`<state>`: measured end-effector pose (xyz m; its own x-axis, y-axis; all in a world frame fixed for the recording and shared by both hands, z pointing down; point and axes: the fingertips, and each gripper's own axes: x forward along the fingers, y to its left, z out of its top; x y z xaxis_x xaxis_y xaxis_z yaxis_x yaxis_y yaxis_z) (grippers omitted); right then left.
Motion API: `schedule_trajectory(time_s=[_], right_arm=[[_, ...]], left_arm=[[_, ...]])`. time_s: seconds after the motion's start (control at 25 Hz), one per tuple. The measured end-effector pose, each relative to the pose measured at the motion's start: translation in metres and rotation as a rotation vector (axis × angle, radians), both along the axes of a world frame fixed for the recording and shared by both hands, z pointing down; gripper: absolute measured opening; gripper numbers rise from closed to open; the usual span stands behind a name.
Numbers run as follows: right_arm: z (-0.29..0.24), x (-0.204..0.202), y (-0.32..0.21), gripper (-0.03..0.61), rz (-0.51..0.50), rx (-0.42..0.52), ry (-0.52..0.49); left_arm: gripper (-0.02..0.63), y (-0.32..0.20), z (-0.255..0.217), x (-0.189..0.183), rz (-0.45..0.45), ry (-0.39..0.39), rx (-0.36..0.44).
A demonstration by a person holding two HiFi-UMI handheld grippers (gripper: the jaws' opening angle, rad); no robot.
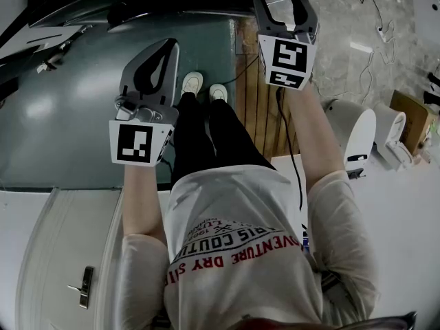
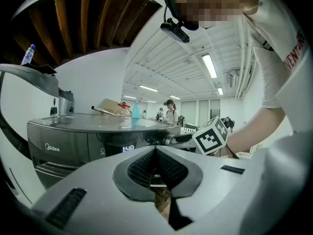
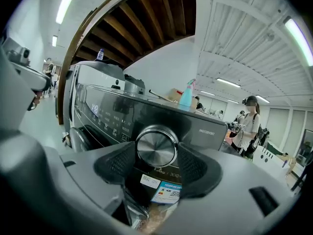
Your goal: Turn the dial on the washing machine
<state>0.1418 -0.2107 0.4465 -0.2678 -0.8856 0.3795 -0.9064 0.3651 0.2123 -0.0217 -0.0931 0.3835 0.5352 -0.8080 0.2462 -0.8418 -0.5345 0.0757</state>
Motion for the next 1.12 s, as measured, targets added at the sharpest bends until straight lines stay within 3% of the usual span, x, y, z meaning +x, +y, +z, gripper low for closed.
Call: schedule_trajectory(time_s=[0.12,0.36,0.52,0.88,1.12], right_arm=[[0.001,-0.002,0.002,0.318,-0.021,0.000,0.041],[0.001,-0.011,0.012,0.325,-0.178,0.145,0.430],[0.004,-0.008,0.008,0.325,-0.180,0.174,0.534],[0.003,-0.005,0.004,0.284,-0.124,0.159,0.498],[0.001,-0.002,0.004,0.281,-0.064,0.080,0.272]], left_arm=[[0.014,-0.001,-0.003,0.004,0.005,0.012,-0.001],[0.014,-0.002,-0.002,0.006,0.014,0.015,-0.006],[0.014,-0.002,-0.001,0.009,0.026,0.023,-0.003],[0.014,-0.001,-0.002,0.011,0.032,0.016,-0.006],[0.014,0.000,0.000,0.010,0.027,0.006,-0.008]])
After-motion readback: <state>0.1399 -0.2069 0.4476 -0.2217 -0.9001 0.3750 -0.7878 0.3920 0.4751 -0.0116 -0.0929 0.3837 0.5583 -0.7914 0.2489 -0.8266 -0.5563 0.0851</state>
